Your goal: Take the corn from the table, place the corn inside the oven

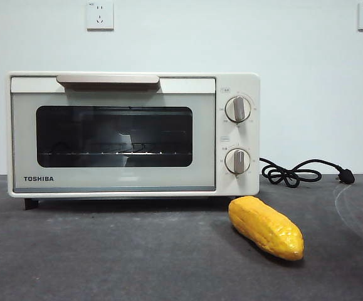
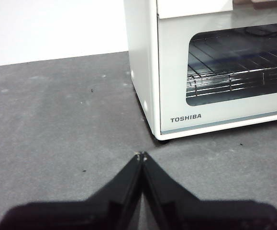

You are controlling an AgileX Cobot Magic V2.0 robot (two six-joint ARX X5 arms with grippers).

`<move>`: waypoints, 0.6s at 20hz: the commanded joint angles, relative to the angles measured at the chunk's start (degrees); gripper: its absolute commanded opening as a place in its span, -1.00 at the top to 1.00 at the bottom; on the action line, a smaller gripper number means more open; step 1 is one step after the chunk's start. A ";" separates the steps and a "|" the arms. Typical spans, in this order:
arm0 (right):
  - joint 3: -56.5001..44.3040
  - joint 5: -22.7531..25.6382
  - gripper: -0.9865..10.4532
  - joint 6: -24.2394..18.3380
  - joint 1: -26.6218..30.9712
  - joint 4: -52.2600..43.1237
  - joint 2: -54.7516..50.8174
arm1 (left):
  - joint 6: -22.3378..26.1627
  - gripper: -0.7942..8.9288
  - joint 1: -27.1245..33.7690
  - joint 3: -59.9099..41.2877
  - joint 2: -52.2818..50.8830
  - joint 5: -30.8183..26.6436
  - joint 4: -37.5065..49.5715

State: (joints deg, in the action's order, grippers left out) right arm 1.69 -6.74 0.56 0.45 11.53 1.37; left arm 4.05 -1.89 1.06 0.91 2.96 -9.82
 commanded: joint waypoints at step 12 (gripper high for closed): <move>-0.26 -0.52 0.83 32.44 -0.04 0.02 -0.02 | -21.11 0.84 -0.04 -0.37 0.00 3.52 0.50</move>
State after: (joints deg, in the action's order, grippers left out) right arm 1.69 -7.05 30.26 0.45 11.51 1.37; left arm -11.35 -1.91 1.06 0.91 6.22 -9.82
